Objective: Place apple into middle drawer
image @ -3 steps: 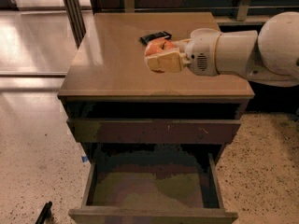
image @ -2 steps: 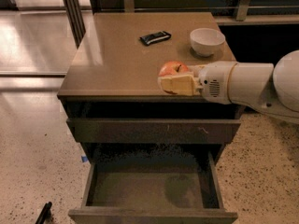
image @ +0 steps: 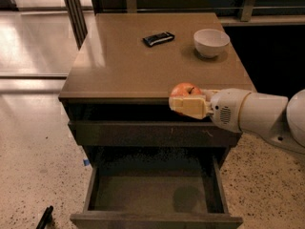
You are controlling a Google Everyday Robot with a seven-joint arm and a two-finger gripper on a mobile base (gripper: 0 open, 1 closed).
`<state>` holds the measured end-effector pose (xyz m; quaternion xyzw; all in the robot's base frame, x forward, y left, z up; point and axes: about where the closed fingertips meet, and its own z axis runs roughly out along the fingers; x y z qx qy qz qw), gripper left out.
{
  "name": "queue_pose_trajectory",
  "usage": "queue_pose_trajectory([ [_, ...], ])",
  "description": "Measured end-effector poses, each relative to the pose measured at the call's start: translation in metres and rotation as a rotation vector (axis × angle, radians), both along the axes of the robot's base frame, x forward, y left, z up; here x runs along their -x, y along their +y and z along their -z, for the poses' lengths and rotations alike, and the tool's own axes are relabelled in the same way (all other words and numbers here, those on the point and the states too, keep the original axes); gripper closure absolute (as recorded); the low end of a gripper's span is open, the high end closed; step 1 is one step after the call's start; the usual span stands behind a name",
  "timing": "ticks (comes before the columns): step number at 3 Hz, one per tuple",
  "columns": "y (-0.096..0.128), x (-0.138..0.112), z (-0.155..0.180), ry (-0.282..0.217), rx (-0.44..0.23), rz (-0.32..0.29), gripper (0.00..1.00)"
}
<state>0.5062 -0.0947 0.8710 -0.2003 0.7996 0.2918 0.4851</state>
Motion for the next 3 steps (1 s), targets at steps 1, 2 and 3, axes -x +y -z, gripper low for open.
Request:
queue_pose_trajectory([
  [1, 0.006, 0.002, 0.025, 0.070, 0.005, 0.009, 1.00],
  [2, -0.007, 0.012, 0.088, 0.220, -0.025, 0.103, 1.00],
  [3, -0.018, 0.026, 0.151, 0.323, -0.049, 0.201, 1.00],
])
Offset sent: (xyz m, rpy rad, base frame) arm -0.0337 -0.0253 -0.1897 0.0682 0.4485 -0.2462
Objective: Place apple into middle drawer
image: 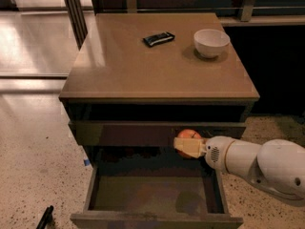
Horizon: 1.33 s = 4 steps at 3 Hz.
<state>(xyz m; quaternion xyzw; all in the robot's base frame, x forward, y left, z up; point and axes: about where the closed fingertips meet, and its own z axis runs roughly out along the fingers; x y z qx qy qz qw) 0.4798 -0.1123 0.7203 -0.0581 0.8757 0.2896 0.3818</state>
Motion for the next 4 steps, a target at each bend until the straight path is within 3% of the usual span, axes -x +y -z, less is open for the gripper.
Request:
queue_pose_trajectory([
  [1, -0.010, 0.011, 0.055, 0.060, 0.008, 0.090, 1.00],
  [2, -0.014, 0.012, 0.100, 0.096, 0.022, 0.137, 1.00],
  [3, -0.014, 0.012, 0.100, 0.096, 0.022, 0.136, 1.00],
  [4, -0.013, 0.011, 0.123, 0.116, 0.025, 0.157, 1.00],
])
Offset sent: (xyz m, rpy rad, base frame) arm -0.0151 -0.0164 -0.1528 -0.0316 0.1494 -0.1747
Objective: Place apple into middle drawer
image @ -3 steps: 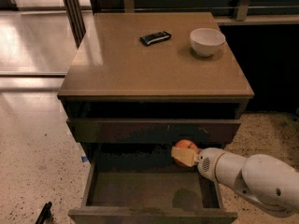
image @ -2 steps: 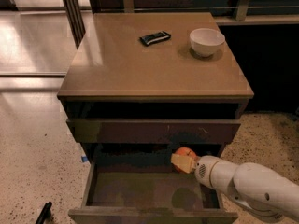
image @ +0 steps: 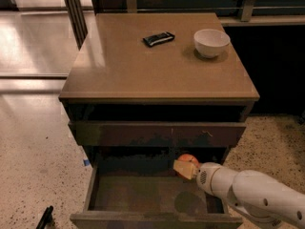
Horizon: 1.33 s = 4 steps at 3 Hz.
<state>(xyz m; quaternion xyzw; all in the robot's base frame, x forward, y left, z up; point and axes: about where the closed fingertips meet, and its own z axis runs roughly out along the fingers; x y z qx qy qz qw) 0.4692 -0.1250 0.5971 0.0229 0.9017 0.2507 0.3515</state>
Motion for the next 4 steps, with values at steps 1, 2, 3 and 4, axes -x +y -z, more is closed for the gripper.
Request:
queue_pose_trajectory([
  [1, -0.002, 0.000, 0.049, 0.027, 0.002, 0.049, 1.00],
  [2, -0.005, -0.005, 0.098, 0.058, 0.012, 0.094, 1.00],
  [3, -0.004, -0.010, 0.140, 0.105, 0.001, 0.101, 1.00],
  [4, 0.003, -0.014, 0.170, 0.154, -0.012, 0.067, 1.00],
])
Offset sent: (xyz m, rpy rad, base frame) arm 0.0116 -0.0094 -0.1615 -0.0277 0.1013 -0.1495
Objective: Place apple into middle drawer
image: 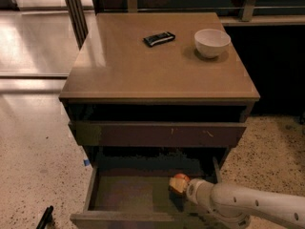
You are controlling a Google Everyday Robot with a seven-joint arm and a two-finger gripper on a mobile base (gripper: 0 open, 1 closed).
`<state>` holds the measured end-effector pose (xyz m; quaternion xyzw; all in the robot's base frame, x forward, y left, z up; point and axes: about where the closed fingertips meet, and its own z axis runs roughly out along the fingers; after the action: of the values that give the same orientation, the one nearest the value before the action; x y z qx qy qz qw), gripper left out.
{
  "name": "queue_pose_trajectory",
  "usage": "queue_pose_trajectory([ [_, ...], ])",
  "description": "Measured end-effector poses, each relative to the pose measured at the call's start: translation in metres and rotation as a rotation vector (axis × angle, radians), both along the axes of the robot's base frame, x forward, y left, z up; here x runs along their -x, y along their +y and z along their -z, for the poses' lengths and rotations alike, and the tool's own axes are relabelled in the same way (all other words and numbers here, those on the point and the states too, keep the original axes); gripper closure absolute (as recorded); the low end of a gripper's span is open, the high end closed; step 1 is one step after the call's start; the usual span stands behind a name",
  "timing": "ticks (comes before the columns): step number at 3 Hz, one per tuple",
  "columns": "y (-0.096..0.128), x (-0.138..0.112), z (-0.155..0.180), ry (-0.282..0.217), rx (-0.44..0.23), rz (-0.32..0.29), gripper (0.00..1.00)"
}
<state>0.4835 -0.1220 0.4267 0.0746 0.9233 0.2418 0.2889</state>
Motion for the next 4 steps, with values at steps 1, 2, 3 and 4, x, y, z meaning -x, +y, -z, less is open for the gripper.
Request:
queue_pose_trajectory([
  [1, 0.0005, 0.0004, 0.0023, 0.005, -0.002, -0.002, 0.81],
  [2, 0.0005, 0.0004, 0.0023, 0.005, -0.002, -0.002, 0.58],
  [3, 0.0005, 0.0004, 0.0023, 0.005, -0.002, -0.002, 0.35],
  [4, 0.0006, 0.0004, 0.0023, 0.005, -0.002, -0.002, 0.11],
])
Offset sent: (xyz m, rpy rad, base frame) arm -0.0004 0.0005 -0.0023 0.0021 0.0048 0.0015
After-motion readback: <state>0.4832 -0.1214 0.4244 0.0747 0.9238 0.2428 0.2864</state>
